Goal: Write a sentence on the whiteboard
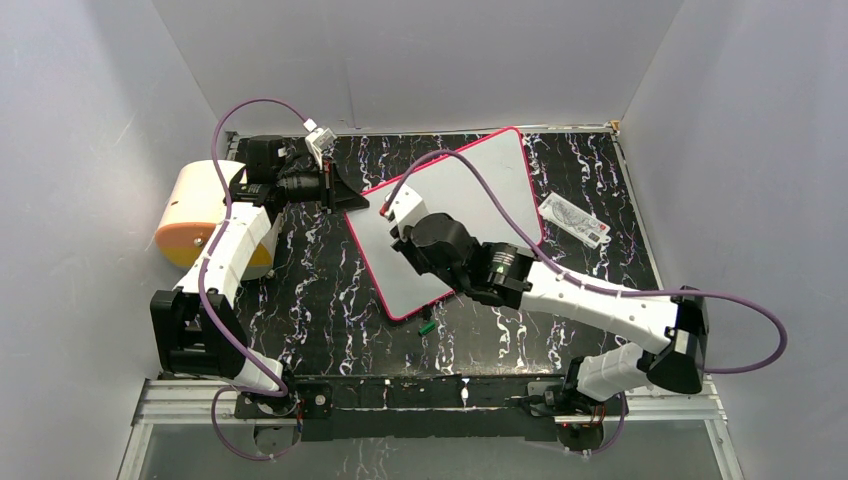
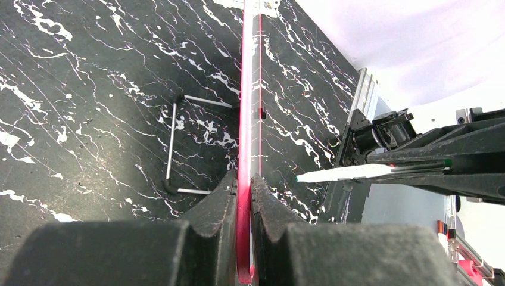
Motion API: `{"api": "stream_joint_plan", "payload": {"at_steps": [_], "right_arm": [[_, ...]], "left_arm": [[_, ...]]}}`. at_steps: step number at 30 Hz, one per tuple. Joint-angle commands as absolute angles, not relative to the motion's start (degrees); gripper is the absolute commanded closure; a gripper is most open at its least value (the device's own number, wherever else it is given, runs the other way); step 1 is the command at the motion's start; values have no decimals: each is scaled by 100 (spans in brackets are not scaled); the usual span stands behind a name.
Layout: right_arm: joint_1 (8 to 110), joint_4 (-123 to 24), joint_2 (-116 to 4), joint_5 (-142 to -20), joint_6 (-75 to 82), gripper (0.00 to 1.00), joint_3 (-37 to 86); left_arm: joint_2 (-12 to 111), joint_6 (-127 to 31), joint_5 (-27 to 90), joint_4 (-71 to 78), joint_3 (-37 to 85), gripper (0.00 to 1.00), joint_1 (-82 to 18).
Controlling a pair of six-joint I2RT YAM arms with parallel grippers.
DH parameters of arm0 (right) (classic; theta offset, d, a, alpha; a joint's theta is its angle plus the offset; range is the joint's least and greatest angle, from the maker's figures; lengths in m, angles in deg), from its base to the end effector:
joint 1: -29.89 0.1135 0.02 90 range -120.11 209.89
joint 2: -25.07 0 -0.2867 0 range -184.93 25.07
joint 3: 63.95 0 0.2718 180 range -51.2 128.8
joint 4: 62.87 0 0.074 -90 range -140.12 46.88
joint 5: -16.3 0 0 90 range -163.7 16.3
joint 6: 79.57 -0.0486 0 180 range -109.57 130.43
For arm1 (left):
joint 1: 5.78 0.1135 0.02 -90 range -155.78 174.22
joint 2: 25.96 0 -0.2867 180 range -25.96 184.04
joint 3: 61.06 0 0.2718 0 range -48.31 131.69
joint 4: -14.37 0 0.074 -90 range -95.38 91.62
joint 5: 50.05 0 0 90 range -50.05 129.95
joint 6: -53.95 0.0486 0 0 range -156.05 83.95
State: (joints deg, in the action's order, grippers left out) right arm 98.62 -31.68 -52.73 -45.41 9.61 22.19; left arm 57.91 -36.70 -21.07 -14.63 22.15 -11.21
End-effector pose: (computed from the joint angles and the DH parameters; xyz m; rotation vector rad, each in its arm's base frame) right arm 0.1433 0.3047 0.3878 -0.8005 1.7600 0.3272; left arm 0.3404 -0.0751 0.3472 0.7204 1.8479 -1.1620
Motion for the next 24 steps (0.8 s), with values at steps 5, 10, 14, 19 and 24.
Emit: {"api": "stream_joint_plan", "payload": {"at_steps": [5, 10, 14, 19, 24], "right_arm": [[10198, -3015, -5769, -3699, 1234, 100, 3042], [10292, -3197, -5898, -3546, 1292, 100, 3124], [10366, -3287, -6015, -3391, 1344, 100, 3179], [10393, -3384, -6114, -3281, 1364, 100, 3151], [10407, -3566, -6175, -3254, 1411, 100, 3120]], "left_arm": [[5692, -3446, -1827, -1685, 2007, 100, -1175], [5679, -3431, -1850, -1688, 2002, 100, -1177], [5675, -3434, -1848, -1676, 1998, 100, -1175], [5675, -3435, -1856, -1671, 1998, 100, -1175], [5679, -3455, -1856, -1675, 1983, 100, -1175]]}}
